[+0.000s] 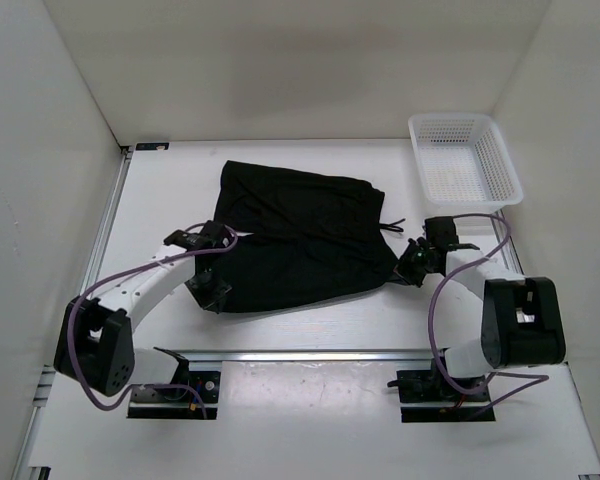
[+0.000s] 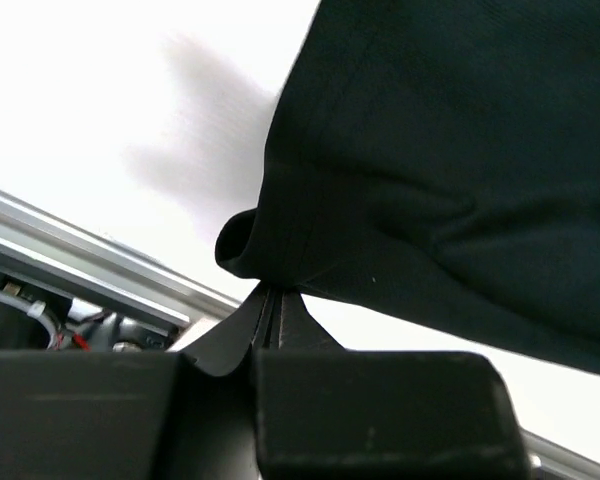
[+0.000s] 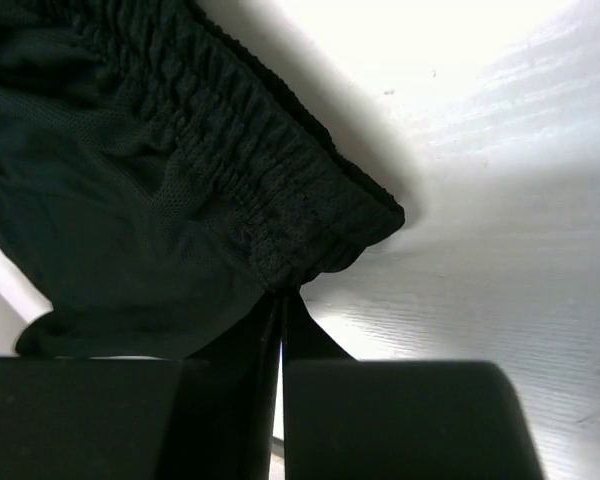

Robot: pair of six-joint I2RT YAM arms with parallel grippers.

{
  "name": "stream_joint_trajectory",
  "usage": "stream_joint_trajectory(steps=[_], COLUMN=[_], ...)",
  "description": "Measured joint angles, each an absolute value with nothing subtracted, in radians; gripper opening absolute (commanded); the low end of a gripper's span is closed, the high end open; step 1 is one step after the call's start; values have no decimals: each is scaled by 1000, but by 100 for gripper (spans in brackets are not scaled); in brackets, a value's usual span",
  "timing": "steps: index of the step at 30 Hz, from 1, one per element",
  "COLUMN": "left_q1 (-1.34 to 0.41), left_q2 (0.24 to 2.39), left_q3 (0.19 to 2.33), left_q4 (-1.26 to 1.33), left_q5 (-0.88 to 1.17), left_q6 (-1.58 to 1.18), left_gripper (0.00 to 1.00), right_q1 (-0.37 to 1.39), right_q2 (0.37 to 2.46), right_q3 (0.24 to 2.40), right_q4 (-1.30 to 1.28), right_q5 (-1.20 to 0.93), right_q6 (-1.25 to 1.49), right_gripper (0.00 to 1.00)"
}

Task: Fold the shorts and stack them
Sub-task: Fold the shorts

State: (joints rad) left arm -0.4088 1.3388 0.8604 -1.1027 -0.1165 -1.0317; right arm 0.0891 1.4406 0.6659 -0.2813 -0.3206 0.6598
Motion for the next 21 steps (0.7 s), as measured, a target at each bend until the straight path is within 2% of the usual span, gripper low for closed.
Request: stream_joint_trajectory(steps=[7, 12, 16, 21], left_q1=[-368, -289, -216, -144], left_q2=[1272, 1298, 1436, 1732], left_q3=[1025, 1256, 1492, 1835], left_q4=[-1196, -1242, -1255, -1258], left_q5=[-128, -141, -145, -140], left_q6=[-1020, -962, -907, -850], left_gripper=[11, 11, 11, 11], right_q1=[92, 93, 97, 103], right_q2=[1292, 1233, 1264, 1436], right_q3=[696, 855, 1012, 1246], right_q4=[-405, -553, -615, -633], right_q5=[-274, -248, -233, -225], right_q6=[606, 567, 548, 542], right_gripper=[0, 0, 0, 0])
